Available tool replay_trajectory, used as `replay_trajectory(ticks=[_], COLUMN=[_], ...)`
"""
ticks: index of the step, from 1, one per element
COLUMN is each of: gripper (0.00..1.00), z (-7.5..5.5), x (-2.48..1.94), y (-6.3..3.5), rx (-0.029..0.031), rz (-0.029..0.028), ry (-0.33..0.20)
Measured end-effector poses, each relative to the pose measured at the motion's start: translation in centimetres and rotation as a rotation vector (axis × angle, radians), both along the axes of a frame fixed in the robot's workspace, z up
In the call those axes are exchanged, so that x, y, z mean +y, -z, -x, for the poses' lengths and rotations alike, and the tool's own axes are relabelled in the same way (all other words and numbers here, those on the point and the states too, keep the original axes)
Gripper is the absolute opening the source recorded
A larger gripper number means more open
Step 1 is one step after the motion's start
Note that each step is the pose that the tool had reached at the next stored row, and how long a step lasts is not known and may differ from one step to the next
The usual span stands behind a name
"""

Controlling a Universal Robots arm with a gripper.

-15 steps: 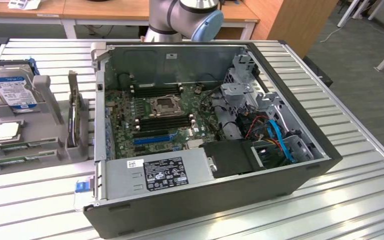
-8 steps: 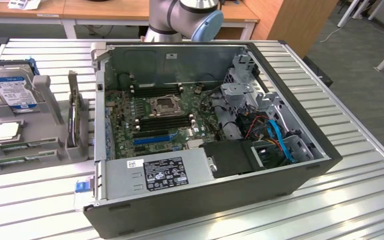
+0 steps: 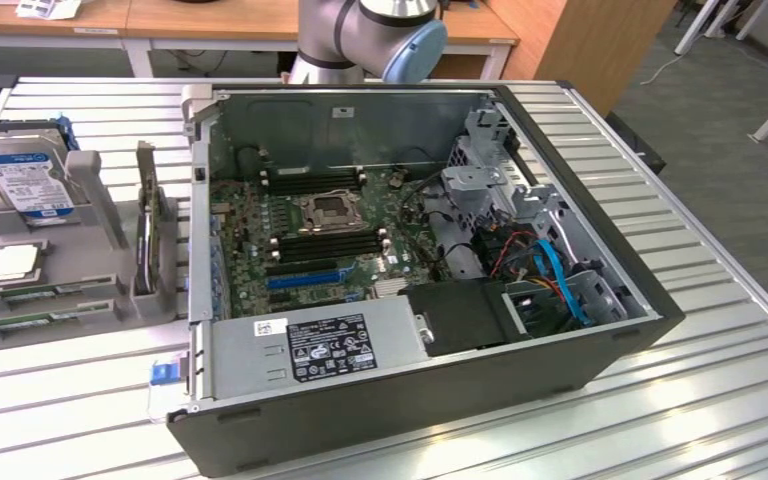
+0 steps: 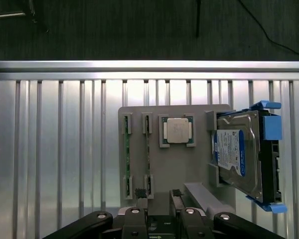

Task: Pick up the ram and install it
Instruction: 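Pick up the ram and move it above insertion slot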

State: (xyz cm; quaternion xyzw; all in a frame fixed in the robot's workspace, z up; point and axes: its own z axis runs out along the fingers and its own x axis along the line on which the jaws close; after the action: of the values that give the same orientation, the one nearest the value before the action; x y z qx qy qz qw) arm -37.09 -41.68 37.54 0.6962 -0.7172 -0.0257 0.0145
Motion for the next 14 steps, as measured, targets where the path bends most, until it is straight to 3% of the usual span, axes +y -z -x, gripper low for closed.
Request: replay_trajectory(ticks=[7,14], gripper=[0.31,0.31], z=[0.0,0.0], x=[0.00,0.00], y=[1.00,2.27], rx=[0.0000,-0.0001], rz=[-0.0054,-0.0063], ry=[0.000,0.000])
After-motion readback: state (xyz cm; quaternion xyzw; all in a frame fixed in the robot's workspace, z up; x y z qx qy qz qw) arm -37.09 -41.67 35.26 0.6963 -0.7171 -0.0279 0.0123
